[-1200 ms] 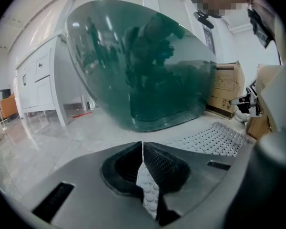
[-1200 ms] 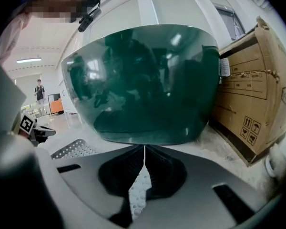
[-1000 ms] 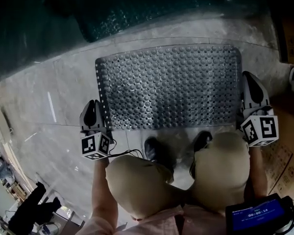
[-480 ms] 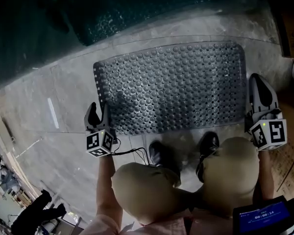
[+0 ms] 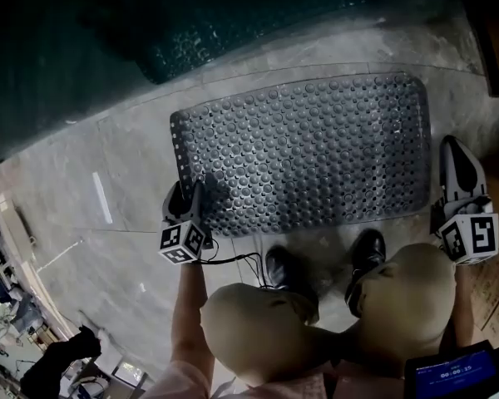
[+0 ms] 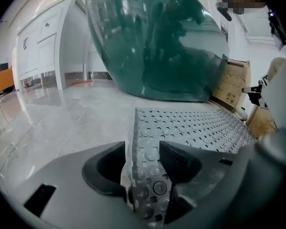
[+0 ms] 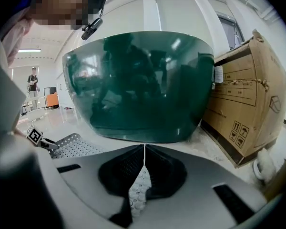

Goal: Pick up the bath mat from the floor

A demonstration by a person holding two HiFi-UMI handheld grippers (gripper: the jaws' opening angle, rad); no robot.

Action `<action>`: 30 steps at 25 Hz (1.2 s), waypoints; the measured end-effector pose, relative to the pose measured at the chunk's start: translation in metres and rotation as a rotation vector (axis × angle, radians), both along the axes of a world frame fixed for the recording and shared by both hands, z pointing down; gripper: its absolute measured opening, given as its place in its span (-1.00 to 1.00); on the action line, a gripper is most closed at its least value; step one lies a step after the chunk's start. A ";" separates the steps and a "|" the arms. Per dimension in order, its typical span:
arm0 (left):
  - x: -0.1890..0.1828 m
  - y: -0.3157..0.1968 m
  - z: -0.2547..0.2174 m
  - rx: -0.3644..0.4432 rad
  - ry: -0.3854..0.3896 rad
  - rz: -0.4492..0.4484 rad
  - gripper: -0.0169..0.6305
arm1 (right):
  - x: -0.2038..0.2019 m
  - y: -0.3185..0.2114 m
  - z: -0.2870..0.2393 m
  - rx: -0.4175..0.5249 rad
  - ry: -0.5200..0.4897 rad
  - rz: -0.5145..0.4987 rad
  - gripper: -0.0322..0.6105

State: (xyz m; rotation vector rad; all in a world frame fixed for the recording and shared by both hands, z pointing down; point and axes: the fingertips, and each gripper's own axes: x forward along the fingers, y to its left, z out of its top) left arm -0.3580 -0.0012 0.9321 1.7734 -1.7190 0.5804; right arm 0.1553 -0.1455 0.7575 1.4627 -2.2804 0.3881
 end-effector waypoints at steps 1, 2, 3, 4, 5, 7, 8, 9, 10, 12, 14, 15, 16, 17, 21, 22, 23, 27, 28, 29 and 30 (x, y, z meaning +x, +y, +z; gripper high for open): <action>-0.003 0.000 0.001 -0.003 -0.002 -0.001 -0.27 | 0.001 0.000 0.000 0.001 -0.001 0.003 -0.84; -0.008 0.001 0.002 -0.004 -0.002 -0.007 -0.27 | 0.001 0.001 -0.001 0.002 -0.001 0.006 -0.84; -0.013 0.002 0.002 -0.005 0.002 -0.016 -0.27 | 0.002 0.001 -0.001 0.003 -0.001 0.008 -0.84; -0.017 0.005 0.003 -0.009 0.009 -0.021 -0.27 | 0.003 0.001 -0.002 0.004 0.000 0.009 -0.84; -0.019 0.007 0.004 -0.017 0.018 -0.019 -0.27 | 0.004 0.001 -0.002 0.005 0.001 0.009 -0.84; -0.015 0.011 0.010 -0.042 0.028 0.006 -0.27 | 0.006 0.002 0.000 0.001 0.006 0.012 -0.84; -0.012 0.012 0.014 -0.057 0.028 0.015 -0.27 | 0.007 0.002 0.001 -0.001 0.006 0.012 -0.84; -0.009 0.014 0.018 -0.072 0.029 0.017 -0.27 | 0.007 0.002 0.002 -0.002 0.005 0.010 -0.84; -0.008 0.015 0.022 -0.084 0.031 0.014 -0.27 | 0.006 0.002 0.004 -0.003 0.003 0.007 -0.84; -0.006 0.017 0.025 -0.095 0.042 0.010 -0.31 | 0.003 0.002 0.007 -0.006 -0.002 0.000 -0.84; -0.003 0.017 0.024 -0.102 0.054 0.017 -0.47 | 0.003 0.003 0.011 -0.014 -0.007 0.004 -0.84; -0.003 0.017 0.022 -0.105 0.054 0.014 -0.57 | 0.005 0.004 0.013 -0.021 -0.008 0.010 -0.84; -0.004 0.016 0.021 -0.106 0.054 0.004 -0.69 | 0.007 0.006 0.016 -0.031 -0.006 0.015 -0.84; -0.004 0.016 0.019 -0.105 0.060 -0.010 -0.74 | 0.010 0.007 0.019 -0.042 0.003 0.014 -0.84; 0.003 0.014 0.013 -0.108 0.085 -0.024 -0.82 | 0.013 0.008 0.021 -0.053 0.004 0.026 -0.84; 0.003 0.015 0.010 -0.108 0.086 -0.023 -0.82 | 0.012 0.008 0.023 -0.054 -0.009 0.025 -0.84; 0.000 0.016 0.006 -0.107 0.082 -0.026 -0.82 | 0.010 0.008 0.027 -0.061 -0.026 0.019 -0.84; -0.010 0.020 -0.003 -0.110 0.064 -0.032 -0.82 | 0.005 0.005 0.042 -0.078 -0.061 0.039 -0.84; -0.007 0.020 -0.003 -0.107 0.083 -0.031 -0.82 | 0.008 0.006 0.045 -0.084 -0.055 0.048 -0.84; -0.004 0.021 -0.003 -0.108 0.099 -0.026 -0.82 | 0.010 0.008 0.047 -0.091 -0.051 0.055 -0.83; -0.002 0.023 -0.003 -0.112 0.106 -0.018 -0.82 | 0.012 0.009 0.049 -0.098 -0.052 0.057 -0.82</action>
